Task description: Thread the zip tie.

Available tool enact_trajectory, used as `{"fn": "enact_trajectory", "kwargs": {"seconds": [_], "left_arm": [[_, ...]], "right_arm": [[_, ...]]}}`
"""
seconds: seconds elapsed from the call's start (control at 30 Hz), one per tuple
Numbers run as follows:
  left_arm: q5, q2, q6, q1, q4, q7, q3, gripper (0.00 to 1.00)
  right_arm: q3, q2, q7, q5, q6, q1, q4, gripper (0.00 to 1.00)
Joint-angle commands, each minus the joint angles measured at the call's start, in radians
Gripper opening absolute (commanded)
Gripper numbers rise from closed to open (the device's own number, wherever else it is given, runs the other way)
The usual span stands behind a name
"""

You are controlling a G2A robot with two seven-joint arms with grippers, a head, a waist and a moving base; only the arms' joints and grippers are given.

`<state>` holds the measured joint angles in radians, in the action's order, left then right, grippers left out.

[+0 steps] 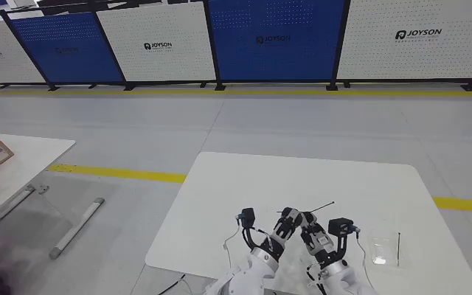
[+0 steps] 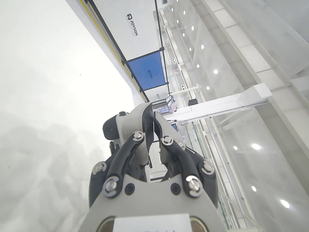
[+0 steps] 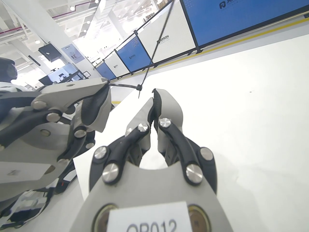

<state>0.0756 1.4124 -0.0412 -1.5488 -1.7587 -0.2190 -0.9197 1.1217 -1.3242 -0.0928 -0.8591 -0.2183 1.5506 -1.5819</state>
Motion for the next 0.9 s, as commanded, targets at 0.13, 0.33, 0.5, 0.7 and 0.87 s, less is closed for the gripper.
{"fn": "enact_trajectory", "kwargs": {"seconds": [0.13,0.33,0.5,0.7,0.87], "left_arm": [[0.005,0.000,-0.002,0.001,-0.001,-0.001,0.000,0.00],[0.003,0.002,-0.014,0.006,0.003,-0.009,0.001,0.00],[0.009,0.003,-0.018,0.006,0.003,-0.011,0.005,0.00],[0.015,0.004,-0.018,0.006,0.005,-0.013,0.009,0.00],[0.014,0.004,-0.016,0.005,0.007,-0.015,0.006,0.00]], "right_arm": [[0.002,0.000,-0.006,0.000,-0.004,0.005,-0.006,0.00],[0.016,0.004,-0.005,0.007,-0.020,0.015,-0.012,0.13],[0.024,0.005,-0.006,0.013,-0.023,0.020,-0.016,0.13],[0.029,0.006,-0.008,0.012,-0.025,0.026,-0.029,0.11],[0.026,0.007,0.006,0.004,-0.022,0.025,-0.029,0.29]]}}
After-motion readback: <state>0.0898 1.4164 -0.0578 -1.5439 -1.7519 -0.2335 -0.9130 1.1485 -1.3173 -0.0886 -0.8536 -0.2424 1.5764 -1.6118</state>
